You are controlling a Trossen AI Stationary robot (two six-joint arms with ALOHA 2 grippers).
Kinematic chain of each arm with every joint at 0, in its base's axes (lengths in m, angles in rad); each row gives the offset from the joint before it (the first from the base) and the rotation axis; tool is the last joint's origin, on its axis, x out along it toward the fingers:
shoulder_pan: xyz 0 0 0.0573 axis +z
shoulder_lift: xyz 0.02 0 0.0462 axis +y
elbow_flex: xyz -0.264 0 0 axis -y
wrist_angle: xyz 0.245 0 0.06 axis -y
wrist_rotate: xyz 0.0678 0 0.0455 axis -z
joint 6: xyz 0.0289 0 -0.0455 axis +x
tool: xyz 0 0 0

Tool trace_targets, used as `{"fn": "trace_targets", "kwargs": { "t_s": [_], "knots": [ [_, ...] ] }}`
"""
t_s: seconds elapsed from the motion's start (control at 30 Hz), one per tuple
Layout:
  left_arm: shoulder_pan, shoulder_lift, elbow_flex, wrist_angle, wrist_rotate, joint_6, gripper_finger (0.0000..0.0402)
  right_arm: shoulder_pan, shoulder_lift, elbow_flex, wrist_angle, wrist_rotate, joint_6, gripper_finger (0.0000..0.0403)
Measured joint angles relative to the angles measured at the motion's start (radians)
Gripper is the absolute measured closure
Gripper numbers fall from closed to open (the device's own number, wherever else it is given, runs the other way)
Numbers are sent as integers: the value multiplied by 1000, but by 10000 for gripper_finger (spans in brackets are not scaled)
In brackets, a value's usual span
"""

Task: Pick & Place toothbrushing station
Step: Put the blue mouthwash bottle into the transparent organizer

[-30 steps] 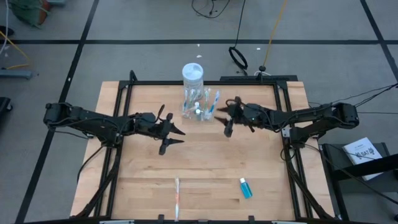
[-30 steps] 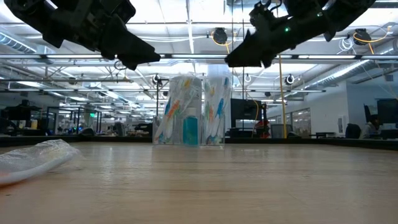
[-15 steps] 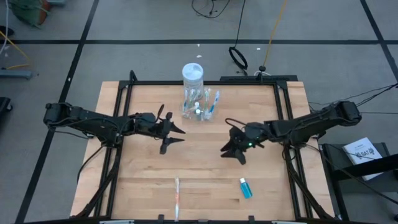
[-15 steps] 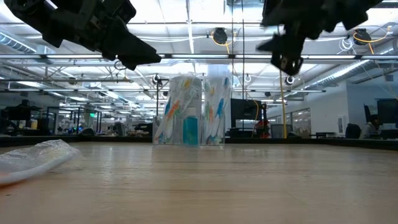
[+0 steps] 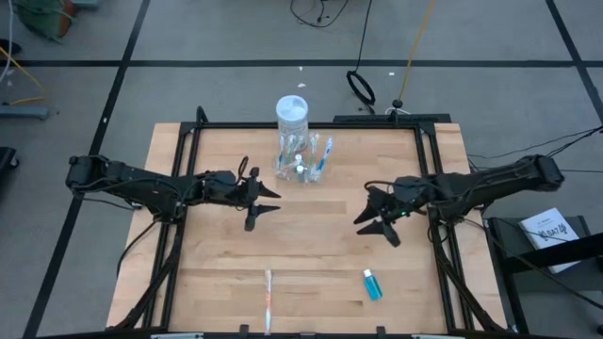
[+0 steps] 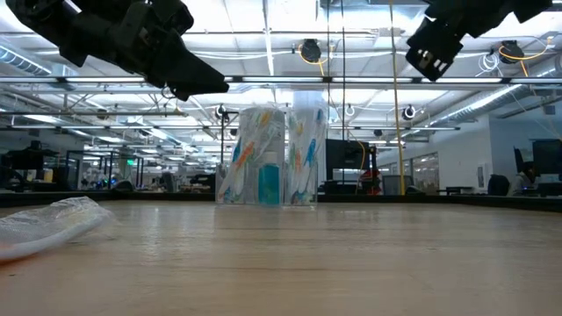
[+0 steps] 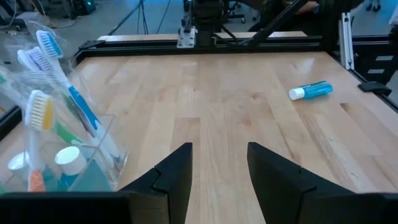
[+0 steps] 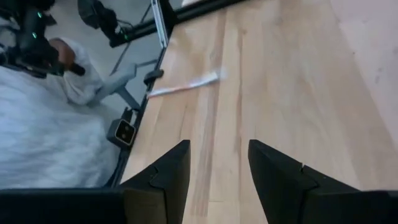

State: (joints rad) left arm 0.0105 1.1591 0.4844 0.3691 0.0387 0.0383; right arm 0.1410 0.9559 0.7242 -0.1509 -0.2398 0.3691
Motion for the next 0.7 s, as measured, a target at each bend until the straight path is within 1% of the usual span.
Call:
{"fn": "trace_targets", "kwargs": {
  "t_s": [0.1, 0.23, 0.3, 0.37, 0.43, 0.57, 0.63, 0.7],
  "knots": [
    [0, 0, 0, 0, 0, 1, 245, -12, -45, 0, -27, 1, -11, 250],
    [0, 0, 0, 0, -2, 2, 245, -17, -89, 0, -101, 5, -173, 250],
    [0, 0, 0, 0, -2, 4, 245, -19, -96, 0, -170, 4, -146, 250],
    [0, 0, 0, 0, -2, 4, 245, -30, -100, 0, -227, 4, -11, 250],
    [0, 0, 0, 0, -3, 4, 245, -48, -100, 0, -280, 1, 187, 250],
    [0, 0, 0, 1, -14, 4, 245, -53, -47, 0, -411, 0, 654, 250],
    [0, 0, 0, 1, -14, 5, 245, -38, 15, -1, -434, -4, 789, 250],
    [0, 0, 0, 2, -14, 8, 245, -27, 80, -1, -398, -53, 876, 250]
  ]
}}
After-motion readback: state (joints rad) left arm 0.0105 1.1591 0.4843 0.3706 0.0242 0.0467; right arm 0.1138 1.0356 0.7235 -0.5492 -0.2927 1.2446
